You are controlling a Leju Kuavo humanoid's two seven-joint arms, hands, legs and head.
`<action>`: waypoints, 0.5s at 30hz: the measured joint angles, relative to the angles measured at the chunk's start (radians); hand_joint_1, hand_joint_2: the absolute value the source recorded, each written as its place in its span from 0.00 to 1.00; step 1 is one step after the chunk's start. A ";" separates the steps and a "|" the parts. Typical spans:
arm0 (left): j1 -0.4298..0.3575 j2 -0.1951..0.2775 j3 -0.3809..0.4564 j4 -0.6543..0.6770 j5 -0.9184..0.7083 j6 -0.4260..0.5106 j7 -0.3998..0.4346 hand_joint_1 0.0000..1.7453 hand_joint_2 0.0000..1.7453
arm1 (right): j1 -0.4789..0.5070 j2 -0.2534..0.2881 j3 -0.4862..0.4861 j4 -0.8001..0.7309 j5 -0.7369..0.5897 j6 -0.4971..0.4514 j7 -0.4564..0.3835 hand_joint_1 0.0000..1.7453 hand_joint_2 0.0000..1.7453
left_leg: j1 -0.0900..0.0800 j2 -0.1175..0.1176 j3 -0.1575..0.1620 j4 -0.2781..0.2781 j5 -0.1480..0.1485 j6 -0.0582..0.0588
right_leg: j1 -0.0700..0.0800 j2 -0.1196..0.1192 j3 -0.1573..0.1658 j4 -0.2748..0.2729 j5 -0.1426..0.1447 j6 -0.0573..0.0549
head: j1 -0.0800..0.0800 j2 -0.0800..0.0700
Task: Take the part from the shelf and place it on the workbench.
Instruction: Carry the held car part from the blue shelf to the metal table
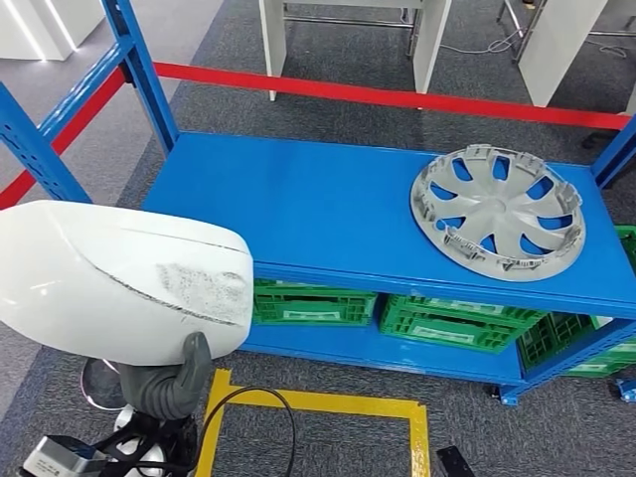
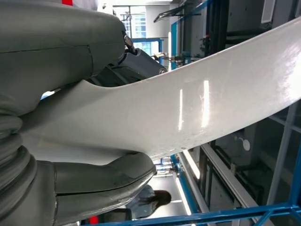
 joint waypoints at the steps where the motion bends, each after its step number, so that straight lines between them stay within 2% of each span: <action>1: 0.000 0.000 0.001 0.000 0.000 0.001 0.000 1.00 1.00 | 0.000 -0.002 0.001 0.000 0.000 -0.001 0.001 0.00 0.00 | 0.000 0.000 -0.001 0.004 -0.001 -0.001 | 0.000 0.000 0.036 -0.068 0.035 -0.001 | 0.000 0.000; 3: -0.001 0.000 0.002 0.000 -0.002 0.003 -0.001 1.00 1.00 | -0.001 -0.003 0.002 0.000 0.000 0.001 0.003 0.00 0.00 | -0.004 0.000 -0.007 0.014 -0.002 -0.008 | 0.001 -0.001 0.100 -0.189 0.072 -0.007 | 0.000 0.000; 4: -0.002 0.000 0.002 0.000 -0.002 0.004 -0.002 1.00 1.00 | -0.001 -0.004 0.003 0.000 0.000 0.002 0.004 0.00 0.00 | -0.006 0.000 -0.012 0.018 -0.002 -0.013 | 0.002 0.000 0.113 -0.217 0.075 -0.012 | 0.000 0.000; 7: -0.003 0.000 0.003 0.000 -0.004 0.005 -0.002 1.00 1.00 | 0.004 -0.004 0.004 0.000 0.001 0.006 0.006 0.00 0.00 | -0.007 -0.001 -0.022 0.026 0.001 -0.028 | 0.001 0.001 0.114 -0.226 0.077 -0.029 | 0.000 0.000; 9: -0.003 0.000 0.004 0.000 -0.004 0.006 -0.003 1.00 1.00 | 0.005 -0.004 0.004 0.001 0.001 0.007 0.007 0.00 0.00 | -0.004 -0.003 -0.038 0.066 -0.032 -0.041 | -0.003 0.000 0.112 -0.228 0.083 -0.039 | -0.002 0.000; 12: -0.001 0.000 0.005 0.000 0.003 0.013 -0.003 1.00 1.00 | 0.005 -0.006 0.005 0.001 0.002 0.003 0.016 0.00 0.00 | 0.004 -0.004 -0.112 0.246 -0.126 -0.056 | -0.004 -0.001 0.105 -0.229 0.088 -0.047 | -0.004 0.000; 13: 0.001 0.000 0.006 0.000 0.007 0.015 -0.003 1.00 1.00 | 0.005 -0.006 0.005 0.001 0.003 0.001 0.019 0.00 0.00 | 0.007 -0.004 -0.130 0.291 -0.139 -0.059 | -0.004 -0.001 0.103 -0.228 0.089 -0.048 | -0.004 0.000; 14: 0.002 0.000 0.007 0.000 0.011 0.017 -0.003 1.00 1.00 | 0.006 -0.007 0.006 0.001 0.003 0.001 0.023 0.00 0.00 | 0.009 -0.004 -0.131 0.300 -0.132 -0.059 | -0.004 -0.001 0.102 -0.228 0.090 -0.048 | -0.005 0.000; 15: 0.003 0.000 0.009 0.000 0.016 0.017 -0.003 1.00 1.00 | 0.006 -0.007 0.008 0.001 0.003 0.002 0.026 0.00 0.00 | 0.010 -0.004 -0.115 0.271 -0.107 -0.058 | -0.004 0.000 0.101 -0.228 0.090 -0.048 | -0.005 0.000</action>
